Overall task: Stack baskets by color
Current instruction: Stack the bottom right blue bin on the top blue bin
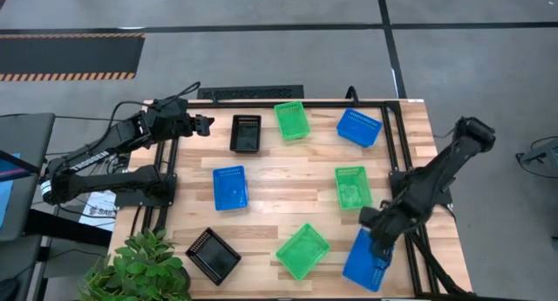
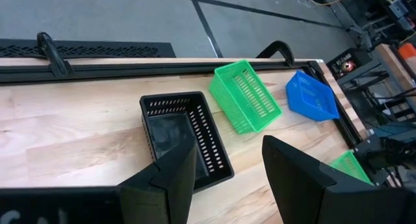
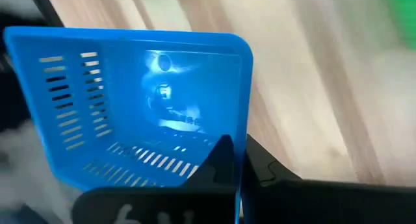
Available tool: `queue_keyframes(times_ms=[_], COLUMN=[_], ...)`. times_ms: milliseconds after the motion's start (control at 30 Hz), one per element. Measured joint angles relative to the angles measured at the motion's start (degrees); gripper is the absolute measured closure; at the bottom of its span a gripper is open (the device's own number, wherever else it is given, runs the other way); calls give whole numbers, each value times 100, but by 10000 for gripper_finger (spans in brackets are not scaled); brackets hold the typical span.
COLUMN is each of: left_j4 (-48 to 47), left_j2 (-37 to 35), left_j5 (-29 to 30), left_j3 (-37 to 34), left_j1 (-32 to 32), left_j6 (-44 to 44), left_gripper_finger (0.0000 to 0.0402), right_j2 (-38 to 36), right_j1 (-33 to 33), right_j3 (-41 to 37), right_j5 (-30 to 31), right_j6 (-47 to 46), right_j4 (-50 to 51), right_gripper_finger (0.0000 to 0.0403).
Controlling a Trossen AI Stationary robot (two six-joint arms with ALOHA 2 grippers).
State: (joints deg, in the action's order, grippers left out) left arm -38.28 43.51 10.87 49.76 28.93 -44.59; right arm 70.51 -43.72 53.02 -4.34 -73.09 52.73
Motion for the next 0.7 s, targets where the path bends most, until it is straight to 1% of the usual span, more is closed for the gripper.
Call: queue_keyframes(times_ms=[33, 100, 200, 300, 367, 400, 467, 533, 600, 700], left_j4=[0, 2, 4, 36, 94, 104, 184, 214, 200, 201], left_j2=[0, 0, 0, 0, 0, 0, 0, -2, 0, -1], left_j5=[-2, -2, -2, -2, -1, -1, -2, -2, -2, 0], left_j3=[0, 0, 0, 0, 0, 0, 0, -2, 0, -1], left_j1=[0, 0, 0, 0, -1, 0, 0, 0, 0, -2], left_j6=[36, 62, 60, 62, 62, 63, 62, 64, 64, 56], left_gripper_finger=[237, 237, 237, 237, 237, 237, 237, 237, 237, 237], right_j2=[-166, -535, -1087, -1530, -1763, -1866, -2012, -2049, -2027, -1803], right_j1=[1, 83, 442, 1051, 1590, 1895, 2533, 3280, 4010, 4961], right_j3=[153, 461, 850, 1107, 1131, 1131, 1131, 1131, 1131, 1131], right_j5=[274, 1071, 2601, 4111, 4849, 5105, 5338, 5435, 5446, 5144], right_j6=[-306, -1078, -2090, -3219, -4039, -4427, -4916, -4962, -4725, -3944], right_j4=[239, 791, 1556, 2401, 2964, 3222, 3646, 3743, 3578, 3025], right_gripper_finger=[396, 396, 398, 398, 398, 399, 399, 399, 399, 400])
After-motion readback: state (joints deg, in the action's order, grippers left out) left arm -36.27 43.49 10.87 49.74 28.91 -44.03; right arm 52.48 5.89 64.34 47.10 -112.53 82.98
